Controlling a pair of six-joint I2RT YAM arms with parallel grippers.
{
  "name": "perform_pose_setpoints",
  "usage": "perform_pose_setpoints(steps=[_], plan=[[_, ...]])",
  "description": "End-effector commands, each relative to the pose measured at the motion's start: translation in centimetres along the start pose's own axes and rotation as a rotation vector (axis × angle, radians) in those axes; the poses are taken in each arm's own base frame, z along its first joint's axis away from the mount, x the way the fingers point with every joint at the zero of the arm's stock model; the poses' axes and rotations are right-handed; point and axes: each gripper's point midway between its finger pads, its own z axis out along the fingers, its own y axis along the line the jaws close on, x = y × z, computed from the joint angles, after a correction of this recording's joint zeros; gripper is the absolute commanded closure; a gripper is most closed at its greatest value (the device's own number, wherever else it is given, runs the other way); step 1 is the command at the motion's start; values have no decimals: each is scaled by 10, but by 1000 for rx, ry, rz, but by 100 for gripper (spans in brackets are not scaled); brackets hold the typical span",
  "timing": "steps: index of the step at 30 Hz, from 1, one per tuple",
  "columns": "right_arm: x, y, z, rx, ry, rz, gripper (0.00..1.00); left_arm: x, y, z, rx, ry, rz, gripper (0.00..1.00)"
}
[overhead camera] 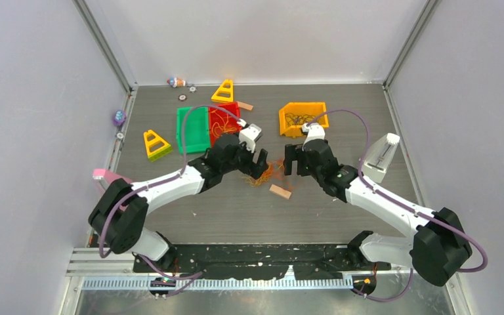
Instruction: Untangle the cables
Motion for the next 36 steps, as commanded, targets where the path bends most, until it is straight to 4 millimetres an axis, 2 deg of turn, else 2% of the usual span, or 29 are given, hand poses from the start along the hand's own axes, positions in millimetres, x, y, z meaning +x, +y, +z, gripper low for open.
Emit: perform_pose_setpoints(steps=[1, 3, 4, 5, 6, 7, 8, 9, 10, 11, 12, 13, 14, 18, 22, 24, 26, 28, 29, 30, 31, 32, 33, 36], plan=[[-1, 20, 0, -110, 16, -13, 2, -22, 6, -25, 1, -109, -41, 12], [6, 40, 2, -219, 53, -45, 4, -21, 18, -33, -28, -118, -108, 11], [2, 46, 3, -237, 49, -55, 5, -19, 23, -35, -37, -117, -142, 11], [8, 48, 6, -227, 77, -88, 5, -16, 35, -39, -62, -118, -190, 11], [0, 53, 6, -222, 66, -103, 5, -13, 43, -42, -69, -126, -232, 11], [7, 53, 10, -192, 94, -144, 5, -10, 50, -45, -73, -135, -273, 11], [-3, 58, 11, -188, 80, -156, 5, -4, 58, -48, -88, -141, -314, 11], [5, 61, 16, -174, 111, -184, 5, -3, 66, -51, -111, -154, -343, 12], [-1, 67, 17, -174, 115, -192, 5, -1, 74, -54, -140, -162, -368, 12], [6, 65, 26, -144, 147, -203, 5, 1, 80, -57, -167, -166, -381, 12], [0, 71, 28, -136, 152, -210, 5, 2, 85, -60, -192, -172, -385, 13], [7, 67, 37, -92, 178, -218, 5, 3, 87, -62, -205, -176, -382, 13], [1, 70, 39, -79, 177, -220, 5, 2, 88, -64, -212, -186, -375, 13], [13, 70, 63, -7, 221, -201, 5, 4, 90, -64, -224, -188, -378, 14], [43, 78, 89, -8, 300, -185, 5, 5, 90, -63, -221, -183, -378, 15], [53, 83, 97, -25, 323, -171, 0, 5, 90, -63, -224, -184, -378, 15], [54, 87, 99, -40, 324, -155, 22, 5, 90, -63, -225, -183, -376, 15], [46, 89, 96, -52, 299, -144, 65, 6, 91, -63, -227, -182, -375, 16], [43, 90, 94, -57, 289, -140, 71, 6, 91, -62, -226, -181, -375, 16], [32, 92, 89, -73, 264, -132, 84, 5, 90, -62, -223, -182, -374, 16], [27, 92, 86, -80, 252, -125, 89, 6, 89, -62, -217, -182, -373, 16], [12, 96, 77, -107, 216, -105, 93, 5, 88, -61, -208, -186, -371, 16], [8, 93, 74, -117, 206, -89, 94, 4, 87, -61, -200, -189, -368, 16], [-25, 103, 48, -237, 140, 15, 95, 2, 83, -60, -173, -196, -361, 16]])
